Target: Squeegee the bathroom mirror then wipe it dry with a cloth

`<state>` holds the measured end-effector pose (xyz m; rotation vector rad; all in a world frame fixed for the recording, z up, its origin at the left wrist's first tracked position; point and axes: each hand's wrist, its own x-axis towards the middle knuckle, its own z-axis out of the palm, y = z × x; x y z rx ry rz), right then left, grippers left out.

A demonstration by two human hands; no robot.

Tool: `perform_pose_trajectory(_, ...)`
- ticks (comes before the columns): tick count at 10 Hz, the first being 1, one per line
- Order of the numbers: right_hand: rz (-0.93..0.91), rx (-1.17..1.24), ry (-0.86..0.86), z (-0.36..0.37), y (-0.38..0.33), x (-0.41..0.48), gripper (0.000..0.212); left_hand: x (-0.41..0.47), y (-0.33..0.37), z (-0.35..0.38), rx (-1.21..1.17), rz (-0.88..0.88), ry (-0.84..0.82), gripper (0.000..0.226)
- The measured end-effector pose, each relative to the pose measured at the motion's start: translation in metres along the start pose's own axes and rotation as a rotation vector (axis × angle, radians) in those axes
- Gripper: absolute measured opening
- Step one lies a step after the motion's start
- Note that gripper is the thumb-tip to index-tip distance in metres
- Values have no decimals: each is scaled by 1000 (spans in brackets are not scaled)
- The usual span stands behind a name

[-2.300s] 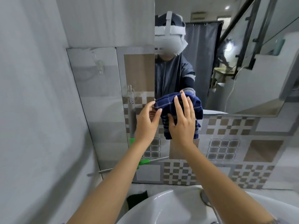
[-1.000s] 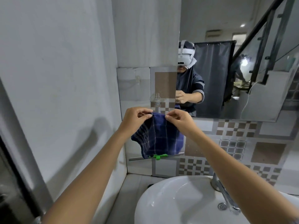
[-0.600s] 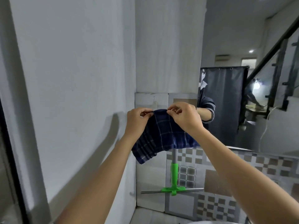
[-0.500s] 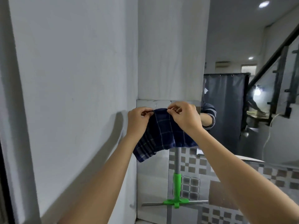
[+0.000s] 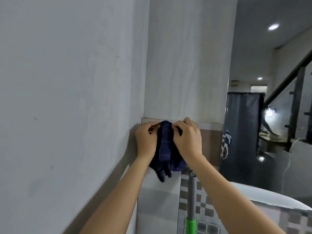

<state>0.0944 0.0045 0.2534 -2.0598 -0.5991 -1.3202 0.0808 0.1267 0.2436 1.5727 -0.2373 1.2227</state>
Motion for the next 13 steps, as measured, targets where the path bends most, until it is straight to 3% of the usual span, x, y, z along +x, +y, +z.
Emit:
perform_pose_trajectory(3, 254, 356, -77, -1, -5, -8, 16, 4, -2, -2, -170, -241, -127, 11)
perform_pose_trajectory(6, 115, 263, 69, -12, -6, 26, 13, 33, 12, 1, 58, 48, -26, 11)
perform_pose_trajectory(8, 128, 242, -10, -1, 3, -7, 17, 9, -8, -3, 62, 10, -53, 12)
perform_pose_trajectory(10, 345, 446, -25, 4, -2, -21, 16, 0, -10, -14, -78, -176, -150, 6)
perform_pose_trajectory(11, 396, 477, -47, 1, -1, -25, 18, 0, -3, -22, -102, -283, -241, 15)
perform_pose_trajectory(13, 430, 463, -177, -16, -3, -33, 25, -7, 10, -41, -74, -298, -347, 22)
